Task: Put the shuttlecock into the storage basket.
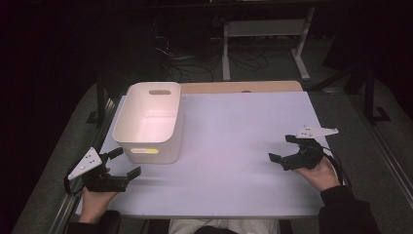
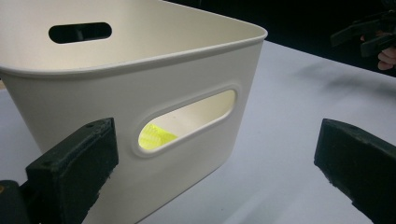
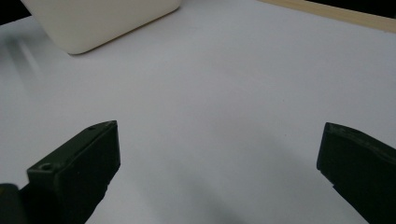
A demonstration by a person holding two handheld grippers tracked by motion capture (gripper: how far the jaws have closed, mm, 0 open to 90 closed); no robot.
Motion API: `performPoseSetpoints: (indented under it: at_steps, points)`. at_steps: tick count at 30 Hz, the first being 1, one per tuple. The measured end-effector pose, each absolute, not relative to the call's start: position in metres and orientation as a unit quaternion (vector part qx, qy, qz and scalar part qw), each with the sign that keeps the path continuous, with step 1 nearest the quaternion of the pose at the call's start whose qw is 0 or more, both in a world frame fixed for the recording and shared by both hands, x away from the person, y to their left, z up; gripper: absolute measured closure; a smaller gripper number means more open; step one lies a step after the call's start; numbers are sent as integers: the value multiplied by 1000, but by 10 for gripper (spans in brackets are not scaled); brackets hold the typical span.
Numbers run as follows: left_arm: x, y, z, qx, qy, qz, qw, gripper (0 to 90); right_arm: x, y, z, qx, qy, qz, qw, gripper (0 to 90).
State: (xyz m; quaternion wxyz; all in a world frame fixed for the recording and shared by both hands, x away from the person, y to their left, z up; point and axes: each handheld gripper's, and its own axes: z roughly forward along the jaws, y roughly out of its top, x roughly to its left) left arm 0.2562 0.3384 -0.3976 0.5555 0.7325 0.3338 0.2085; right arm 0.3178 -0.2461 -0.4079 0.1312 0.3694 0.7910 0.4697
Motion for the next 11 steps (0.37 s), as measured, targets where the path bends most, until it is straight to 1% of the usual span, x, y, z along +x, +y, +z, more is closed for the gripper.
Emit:
performPoseSetpoints:
  at_steps: [11]
  points:
    - [255, 339, -398, 732, 334, 207, 557, 0, 305, -256, -413, 373, 787, 470, 142, 0]
